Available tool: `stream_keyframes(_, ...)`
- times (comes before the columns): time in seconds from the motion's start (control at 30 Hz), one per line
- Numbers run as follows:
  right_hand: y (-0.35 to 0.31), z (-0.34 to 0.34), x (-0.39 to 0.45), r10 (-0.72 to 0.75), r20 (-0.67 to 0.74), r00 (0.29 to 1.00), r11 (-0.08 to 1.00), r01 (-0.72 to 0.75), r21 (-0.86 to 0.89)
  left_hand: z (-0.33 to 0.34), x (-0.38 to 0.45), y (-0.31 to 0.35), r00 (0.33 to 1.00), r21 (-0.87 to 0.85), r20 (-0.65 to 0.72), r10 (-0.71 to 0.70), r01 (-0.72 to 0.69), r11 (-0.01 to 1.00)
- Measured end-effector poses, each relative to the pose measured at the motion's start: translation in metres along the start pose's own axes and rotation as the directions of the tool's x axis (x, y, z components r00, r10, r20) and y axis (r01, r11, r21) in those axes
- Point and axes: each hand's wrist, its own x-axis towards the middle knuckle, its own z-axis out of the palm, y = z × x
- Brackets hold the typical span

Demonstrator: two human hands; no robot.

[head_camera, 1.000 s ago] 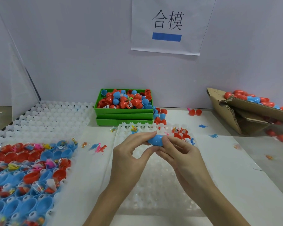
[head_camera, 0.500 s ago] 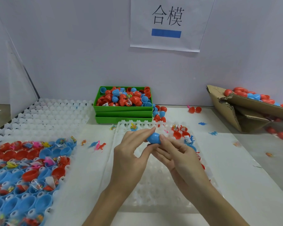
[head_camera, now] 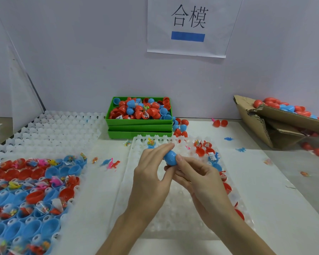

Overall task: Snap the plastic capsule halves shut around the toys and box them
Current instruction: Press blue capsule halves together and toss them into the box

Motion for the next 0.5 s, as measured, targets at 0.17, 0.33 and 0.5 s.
stream_keyframes(0.17, -0.003, -0.001, 0.003, 0.075, 0.217, 0.973, 0.960, -0.130, 0.250, -0.003, 0.004, 0.003, 0.985, -0.201, 0.077, -0.152, 0.164, 0.966)
stream_keyframes(0.33, -0.009, -0.010, 0.006, 0.104, 0.485, 0.868, 0.859, -0.325, 0.396, -0.013, 0.010, 0.005, 0.977, -0.382, 0.183, -0.109, 0.173, 0.908)
stream_keyframes(0.5, -0.012, -0.013, 0.008, 0.017, 0.542, 0.840, 0.889, -0.261, 0.377, -0.018, 0.012, 0.007, 0.984, -0.481, 0.169, -0.062, 0.137, 0.866)
